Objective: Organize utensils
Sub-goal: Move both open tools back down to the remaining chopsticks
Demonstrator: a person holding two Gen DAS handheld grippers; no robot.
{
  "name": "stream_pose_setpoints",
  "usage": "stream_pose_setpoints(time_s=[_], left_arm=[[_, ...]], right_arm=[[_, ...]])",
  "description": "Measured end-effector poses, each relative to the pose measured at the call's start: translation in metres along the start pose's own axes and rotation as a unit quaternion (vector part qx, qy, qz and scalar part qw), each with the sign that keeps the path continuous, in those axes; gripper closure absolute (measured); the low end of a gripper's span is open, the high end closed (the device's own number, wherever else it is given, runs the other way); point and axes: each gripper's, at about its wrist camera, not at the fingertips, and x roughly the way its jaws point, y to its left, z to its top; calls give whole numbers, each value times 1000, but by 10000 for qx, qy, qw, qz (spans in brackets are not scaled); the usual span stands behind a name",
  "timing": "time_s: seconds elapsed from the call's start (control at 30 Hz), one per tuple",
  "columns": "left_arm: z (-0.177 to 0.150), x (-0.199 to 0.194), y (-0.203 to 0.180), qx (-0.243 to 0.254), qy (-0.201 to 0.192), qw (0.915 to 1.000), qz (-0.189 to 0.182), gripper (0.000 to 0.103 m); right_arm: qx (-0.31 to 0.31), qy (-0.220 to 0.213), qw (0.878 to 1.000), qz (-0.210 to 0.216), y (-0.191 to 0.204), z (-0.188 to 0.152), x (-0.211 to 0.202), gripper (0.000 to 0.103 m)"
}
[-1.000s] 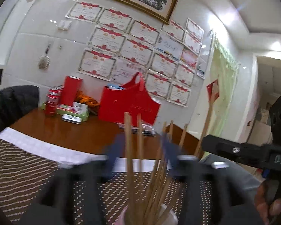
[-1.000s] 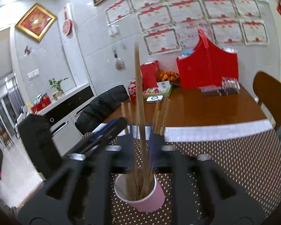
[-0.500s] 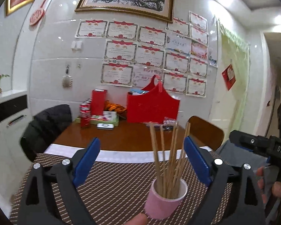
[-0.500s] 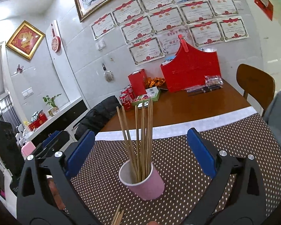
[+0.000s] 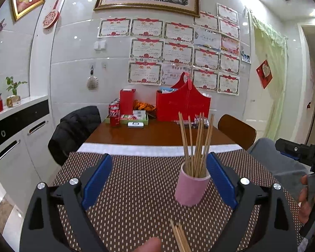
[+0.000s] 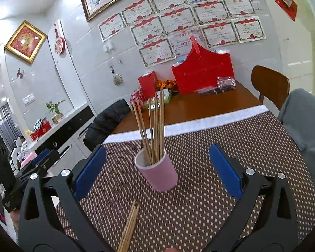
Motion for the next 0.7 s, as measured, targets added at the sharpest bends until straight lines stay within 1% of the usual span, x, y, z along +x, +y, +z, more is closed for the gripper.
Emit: stream_pose_setpoints(time_s=[0.1, 0.2, 0.27, 0.4, 0.53, 0.63, 0.7], left_arm=[[-11, -5, -1, 50, 221, 9997, 68, 14], [-22, -12, -1, 70, 322, 9994, 105, 14], [-30, -13, -1, 60, 470, 9988, 111, 14], [-50, -9, -2, 93, 887, 9959, 117, 14], [-81, -3, -1, 78, 1316, 9912, 102, 14], [-105, 4, -3, 86, 1709, 9852, 110, 14], [-121, 12, -8, 184, 2022, 9791, 81, 14]], right_arm=[[8, 94, 10000, -23, 0, -11, -9, 6], [-16, 170, 9999, -24, 2, -19, -15, 6], [-47, 203, 9998, -41, 4, -25, -19, 6], [-138, 378, 9992, -55, 9, -41, -23, 6], [-140, 633, 9979, -66, 10, -60, -17, 6], [-51, 873, 9961, -87, 5, -78, -9, 6], [21, 1020, 9947, -108, 2, -88, -4, 6]])
